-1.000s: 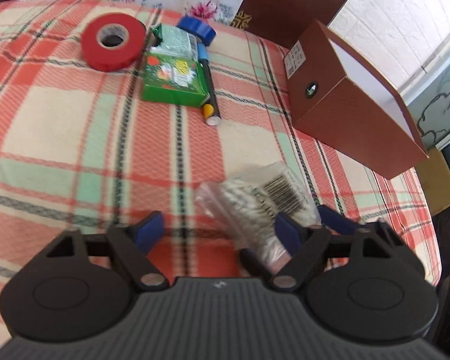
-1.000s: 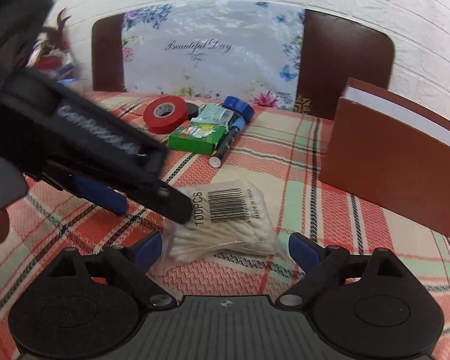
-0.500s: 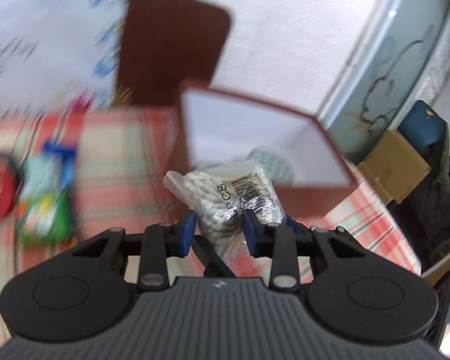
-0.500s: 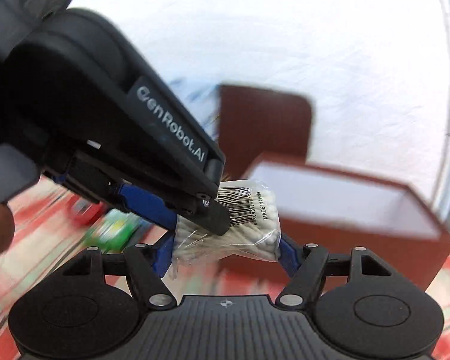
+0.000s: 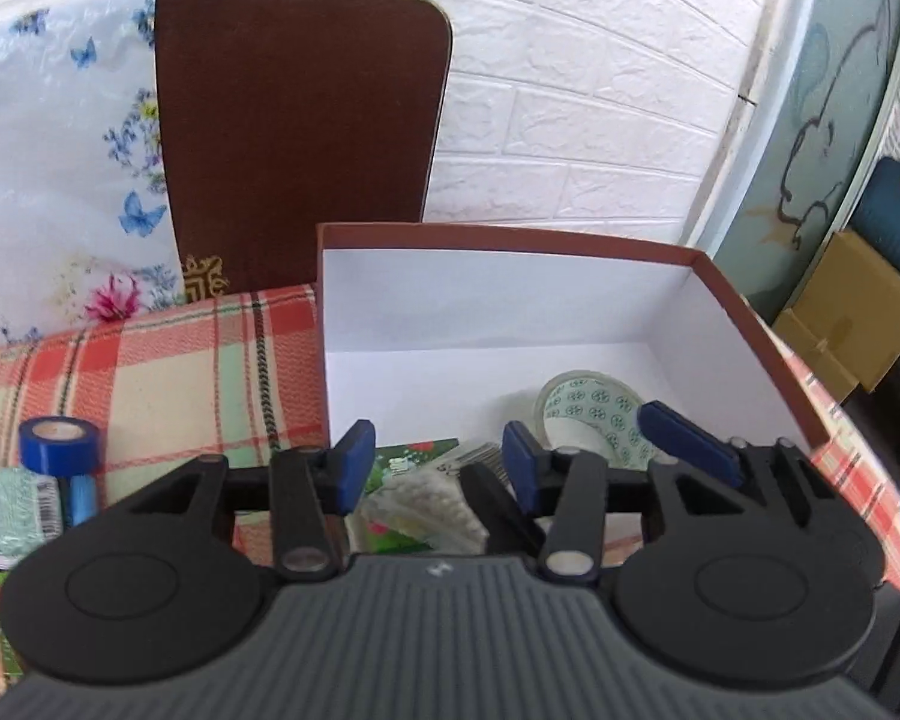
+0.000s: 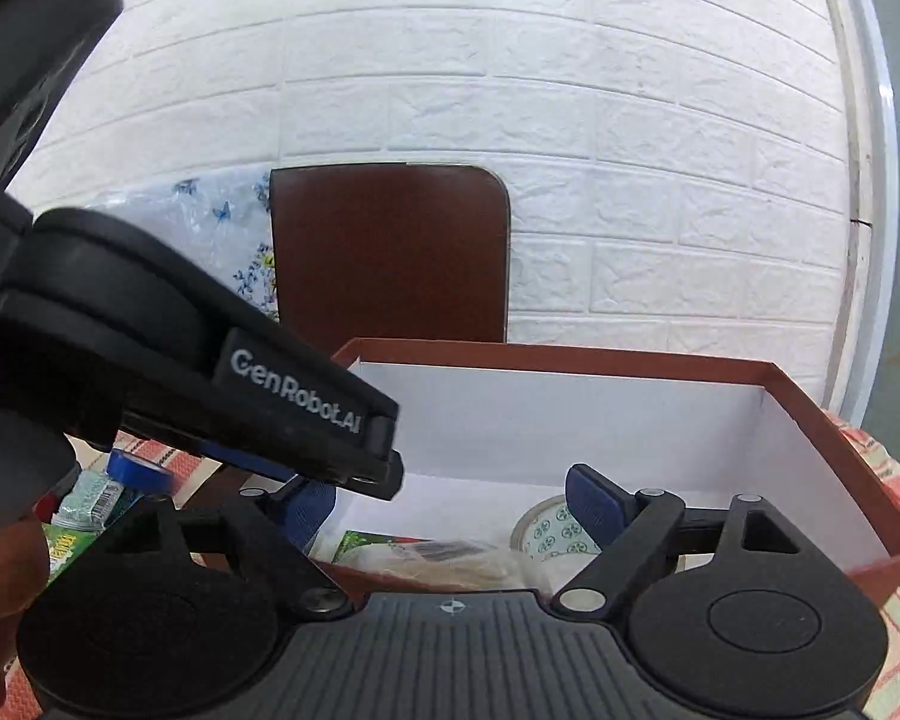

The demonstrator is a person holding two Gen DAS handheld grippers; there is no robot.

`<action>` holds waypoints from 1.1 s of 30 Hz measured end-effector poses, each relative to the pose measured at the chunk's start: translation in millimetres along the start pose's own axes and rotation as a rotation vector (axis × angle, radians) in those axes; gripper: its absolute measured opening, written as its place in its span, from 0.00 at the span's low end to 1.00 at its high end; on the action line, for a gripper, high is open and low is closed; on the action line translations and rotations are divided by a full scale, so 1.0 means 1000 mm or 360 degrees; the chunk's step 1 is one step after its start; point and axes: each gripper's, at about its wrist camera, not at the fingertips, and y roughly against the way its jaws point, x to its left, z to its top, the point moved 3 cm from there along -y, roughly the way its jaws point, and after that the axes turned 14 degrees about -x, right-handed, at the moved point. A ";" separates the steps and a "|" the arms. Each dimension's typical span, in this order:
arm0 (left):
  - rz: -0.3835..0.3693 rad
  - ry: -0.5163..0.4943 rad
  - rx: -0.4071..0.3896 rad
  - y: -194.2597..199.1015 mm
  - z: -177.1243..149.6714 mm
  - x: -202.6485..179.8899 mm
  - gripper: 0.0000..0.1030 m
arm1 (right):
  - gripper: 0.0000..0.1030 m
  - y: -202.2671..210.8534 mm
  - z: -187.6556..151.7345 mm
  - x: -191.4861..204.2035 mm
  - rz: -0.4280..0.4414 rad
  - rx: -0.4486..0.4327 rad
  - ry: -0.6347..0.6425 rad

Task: Organize objects
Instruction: 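Carry the cotton swab bag with left gripper into brown box, release, then reach the left gripper to the green candy box and grasp it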

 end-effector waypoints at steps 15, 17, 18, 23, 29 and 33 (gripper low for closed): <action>0.0126 -0.0146 -0.0011 0.070 -0.025 -0.007 0.54 | 0.83 0.093 -0.018 0.014 -0.0011 0.0091 -0.0185; 0.0165 -0.0150 0.0020 0.075 -0.034 -0.001 0.54 | 0.83 0.101 -0.027 0.013 -0.0003 0.0165 -0.0242; 0.0178 -0.0150 0.0037 0.078 -0.039 0.002 0.54 | 0.83 0.104 -0.032 0.016 0.0001 0.0201 -0.0273; 0.0268 -0.0161 0.0100 0.089 -0.061 0.020 0.54 | 0.83 0.112 -0.052 0.026 0.0034 0.0354 -0.0399; 0.0359 -0.0115 0.0143 0.103 -0.082 0.046 0.54 | 0.83 0.120 -0.054 0.038 0.0067 0.0399 -0.0378; 0.0425 -0.0081 0.0151 0.112 -0.092 0.068 0.54 | 0.83 0.115 -0.053 0.057 0.0113 0.0418 -0.0327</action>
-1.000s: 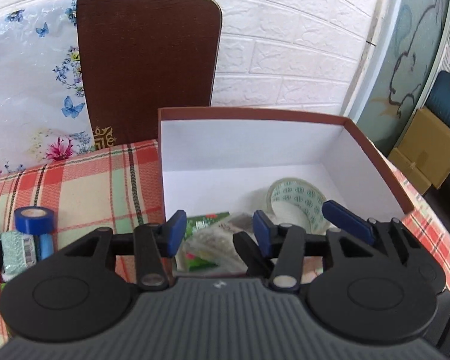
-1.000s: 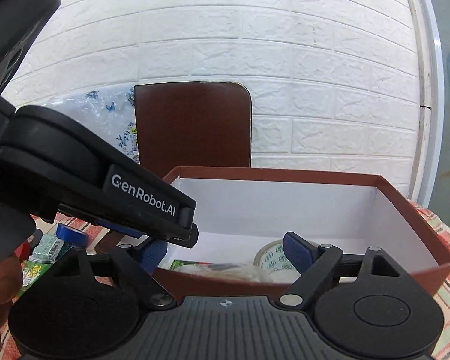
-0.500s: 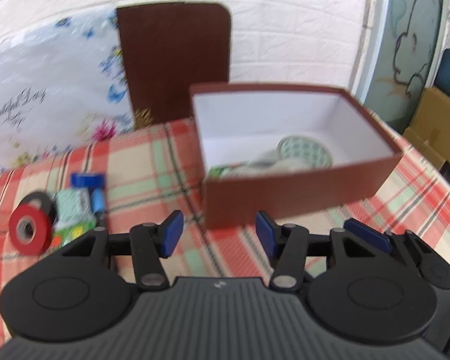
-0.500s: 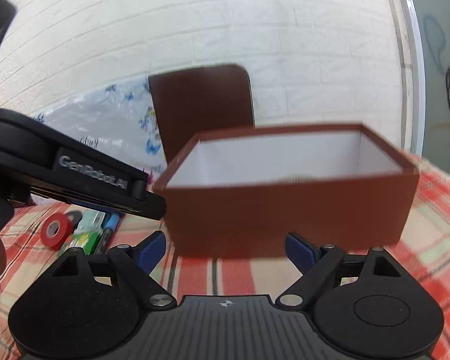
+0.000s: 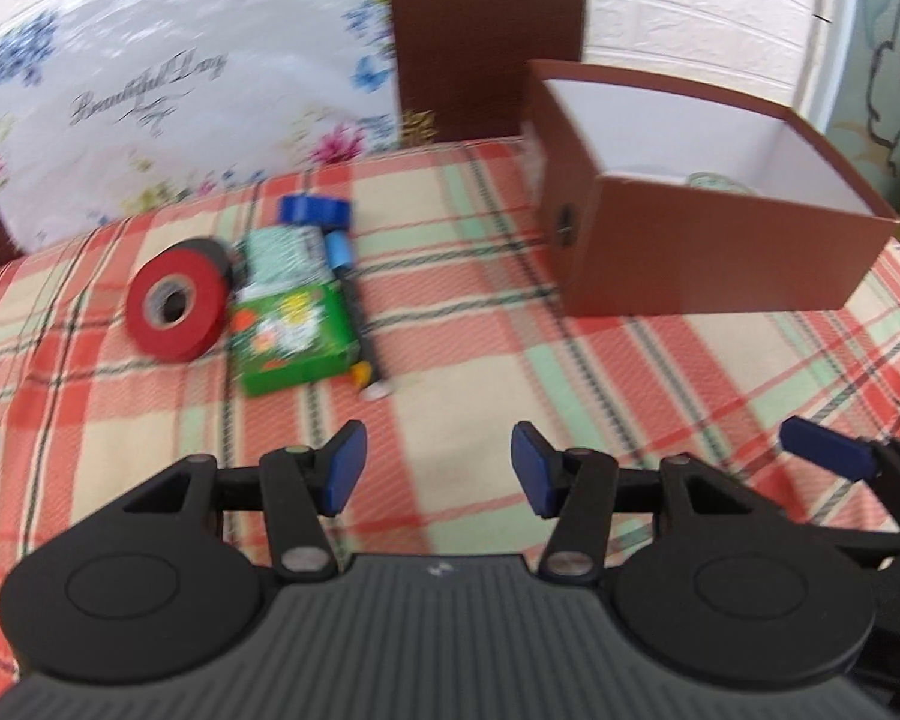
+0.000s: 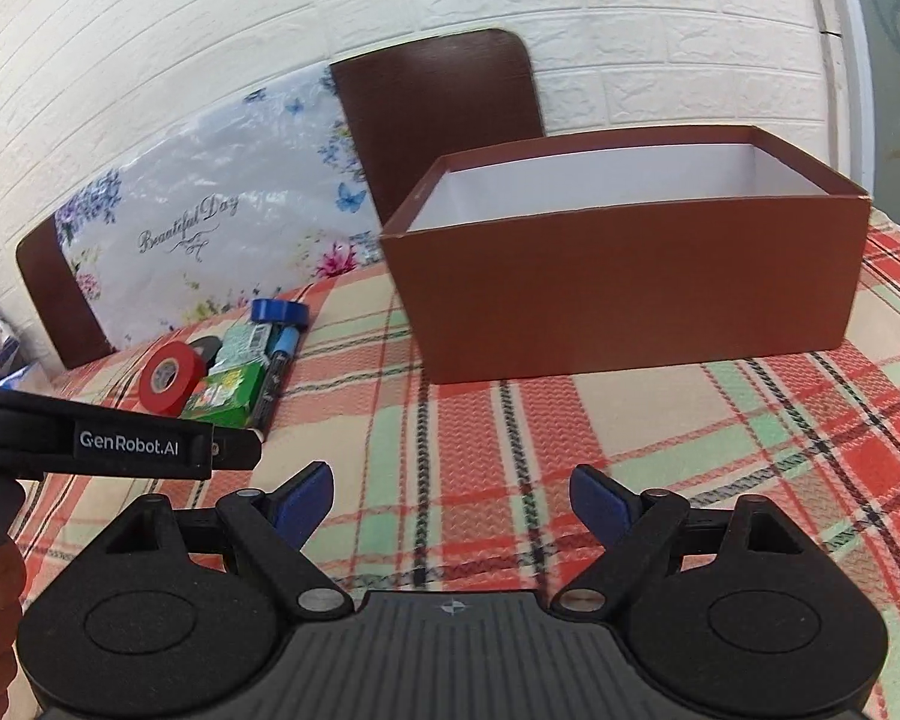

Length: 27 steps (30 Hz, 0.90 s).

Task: Organize objects
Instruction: 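Reach the left gripper to the green candy box and grasp it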

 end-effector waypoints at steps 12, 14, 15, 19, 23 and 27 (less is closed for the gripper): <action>0.0283 0.0161 0.0060 -0.008 -0.038 0.102 0.54 | 0.82 -0.019 -0.018 0.070 0.0187 0.0134 0.0244; 0.0323 0.0184 0.0060 -0.009 -0.041 0.117 0.54 | 0.82 -0.024 -0.020 0.082 0.0214 0.0151 0.0279; 0.0340 0.0195 0.0060 -0.010 -0.043 0.123 0.54 | 0.82 -0.027 -0.022 0.087 0.0228 0.0158 0.0299; 0.0395 0.0237 0.0060 -0.014 -0.046 0.147 0.54 | 0.81 -0.037 -0.023 0.108 0.0279 0.0173 0.0362; 0.0421 0.0277 0.0057 -0.019 -0.050 0.165 0.56 | 0.77 -0.047 -0.024 0.127 0.0342 0.0185 0.0399; 0.0442 0.0282 0.0013 -0.023 -0.051 0.177 0.61 | 0.72 -0.062 -0.031 0.140 0.0395 0.0259 0.0396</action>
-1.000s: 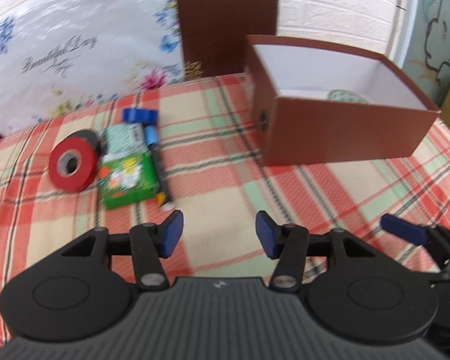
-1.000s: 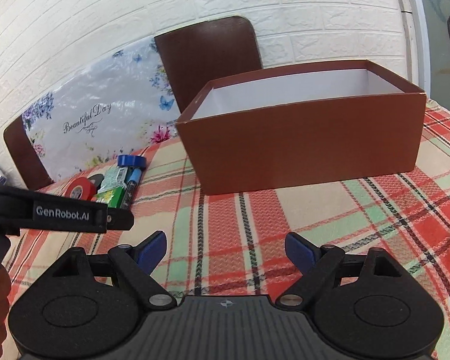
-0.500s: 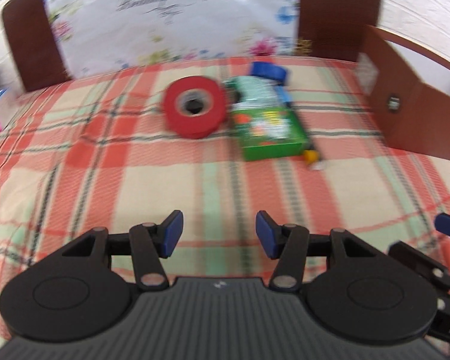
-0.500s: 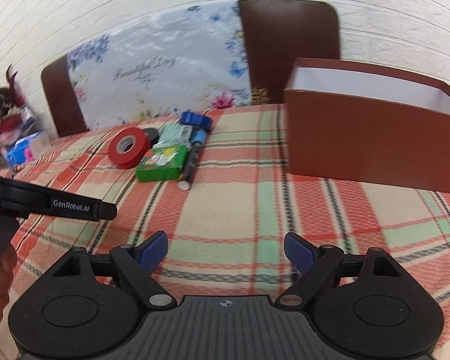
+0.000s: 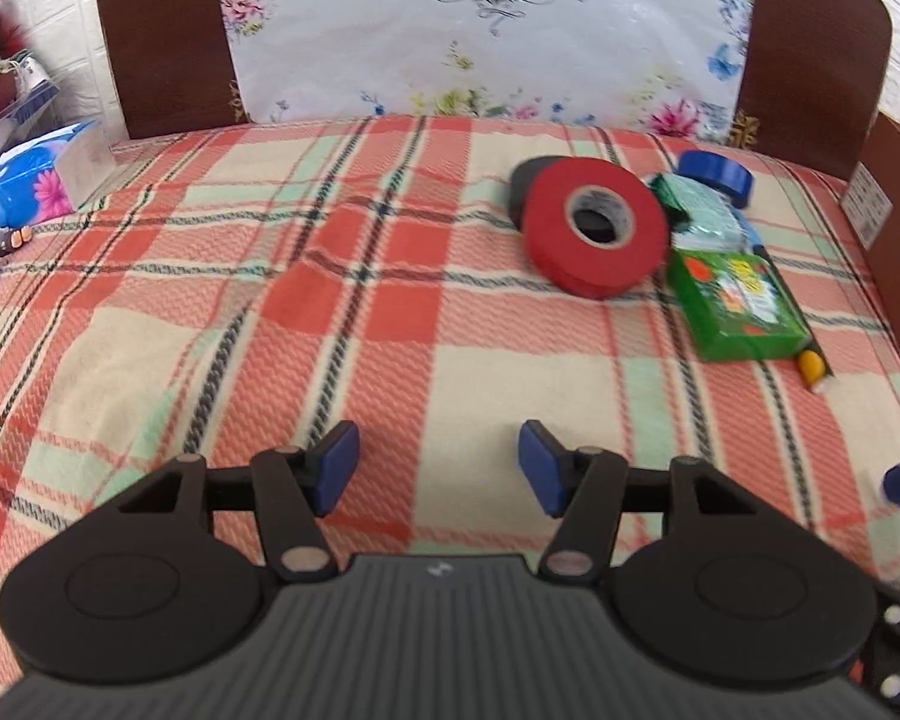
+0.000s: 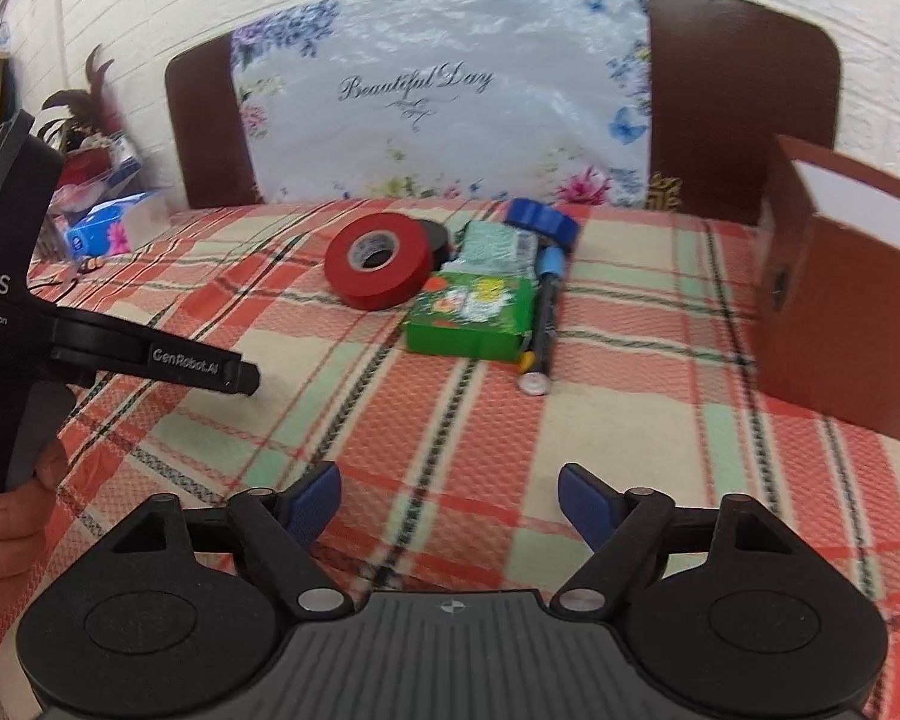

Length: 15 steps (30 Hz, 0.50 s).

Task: Organize objects
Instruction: 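Reach the left gripper to the green candy box and grasp it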

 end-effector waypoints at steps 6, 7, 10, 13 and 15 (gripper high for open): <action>0.0018 -0.0004 -0.0124 -0.010 -0.002 0.012 0.76 | 0.75 -0.027 0.005 0.007 -0.0036 -0.0012 0.0106; 0.0020 -0.0014 -0.0168 -0.011 -0.004 0.013 0.78 | 0.75 -0.032 0.007 0.007 -0.0045 -0.0017 0.0114; 0.0005 0.0029 -0.0253 -0.011 -0.008 0.018 0.82 | 0.74 -0.050 0.015 0.003 -0.0097 -0.0042 0.0122; 0.0006 0.0033 -0.0274 -0.010 -0.008 0.017 0.82 | 0.76 -0.067 0.022 -0.003 -0.0126 -0.0069 0.0117; -0.0009 0.0044 -0.0280 -0.010 -0.008 0.018 0.82 | 0.77 -0.077 0.026 -0.005 -0.0122 -0.0082 0.0122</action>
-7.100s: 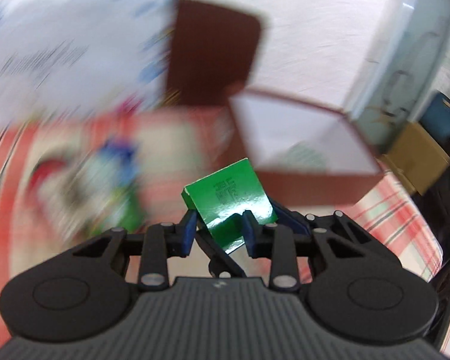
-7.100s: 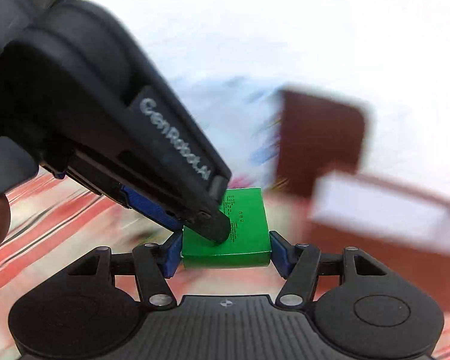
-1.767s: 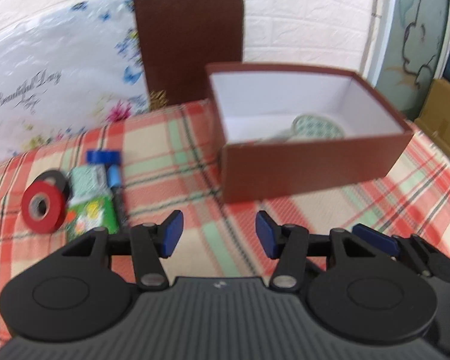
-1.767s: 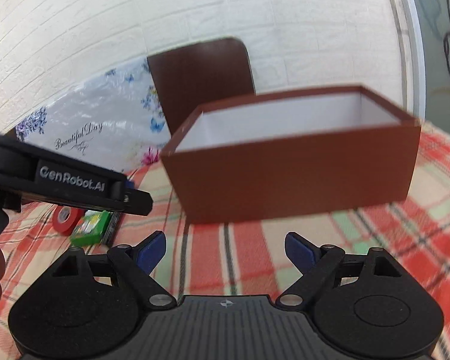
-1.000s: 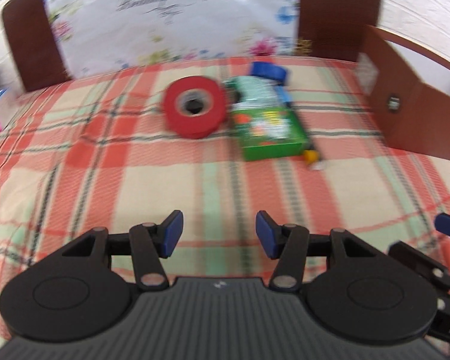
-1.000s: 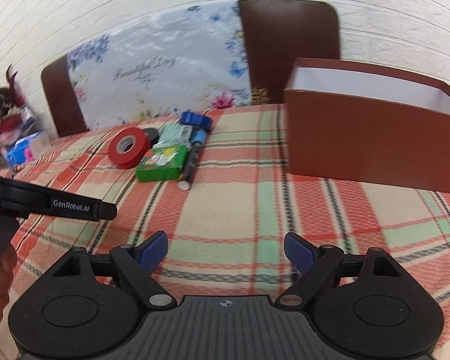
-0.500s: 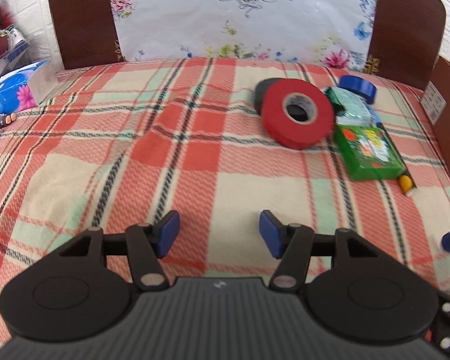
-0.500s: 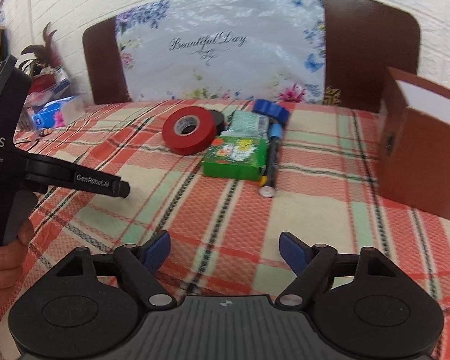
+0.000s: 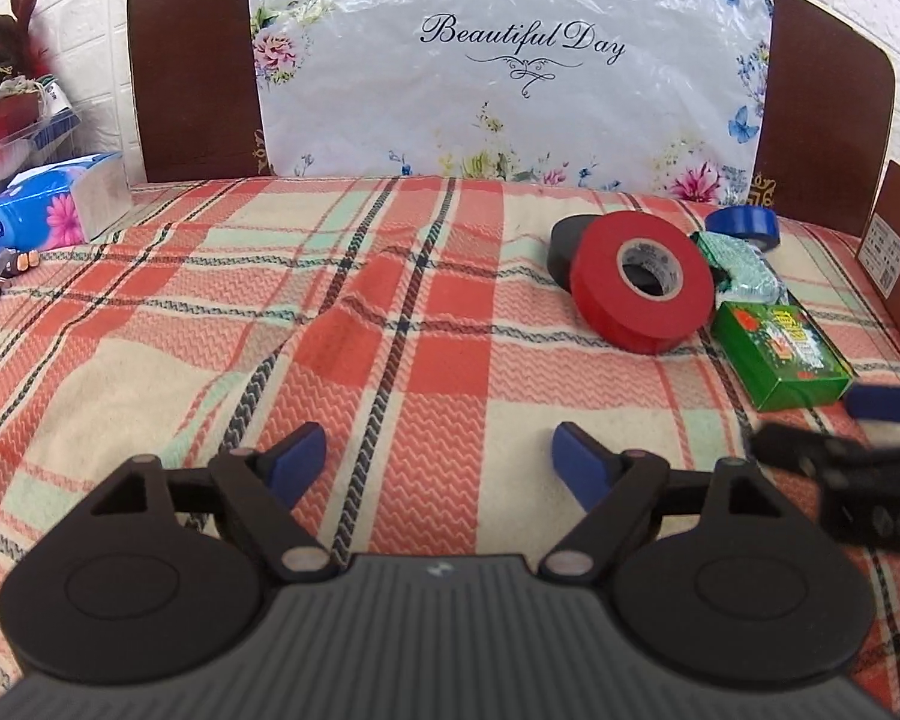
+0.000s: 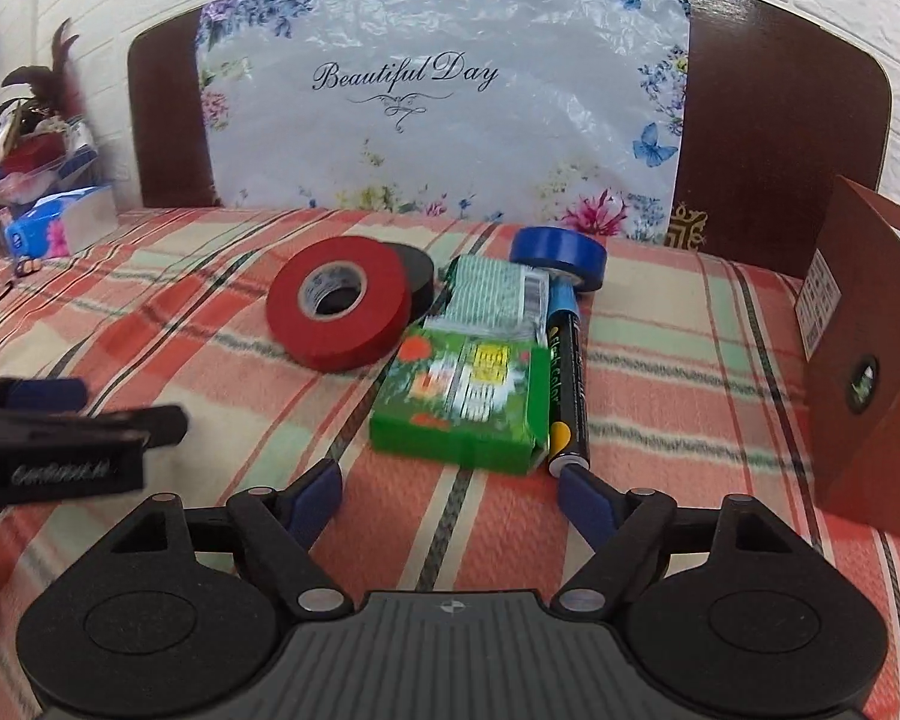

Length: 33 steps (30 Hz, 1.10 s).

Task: Organize objects
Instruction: 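Reach the left gripper to the green candy box and grasp it, then carry the green candy box with left gripper into brown box, release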

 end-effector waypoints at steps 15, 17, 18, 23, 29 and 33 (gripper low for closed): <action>0.0006 -0.0006 -0.0013 -0.002 -0.001 -0.001 0.83 | 0.58 0.041 -0.017 -0.008 -0.0003 -0.0010 0.0008; 0.0016 -0.0026 -0.0007 0.000 -0.001 -0.003 0.83 | 0.58 0.065 -0.027 -0.016 -0.0024 -0.0006 0.0002; 0.0027 -0.0046 0.0002 0.001 -0.002 -0.006 0.83 | 0.58 0.077 -0.032 -0.019 -0.0039 -0.0003 -0.0006; -0.0126 0.0013 0.0139 0.032 -0.004 -0.035 0.83 | 0.58 0.134 -0.057 -0.039 -0.0107 0.0009 -0.0070; -0.0651 0.0144 0.0420 0.086 -0.007 -0.114 0.80 | 0.69 0.154 -0.066 -0.048 -0.0136 0.0003 -0.0105; -0.0716 0.0096 0.0554 0.089 -0.014 -0.152 0.79 | 0.70 0.157 -0.068 -0.050 -0.0114 -0.0003 -0.0105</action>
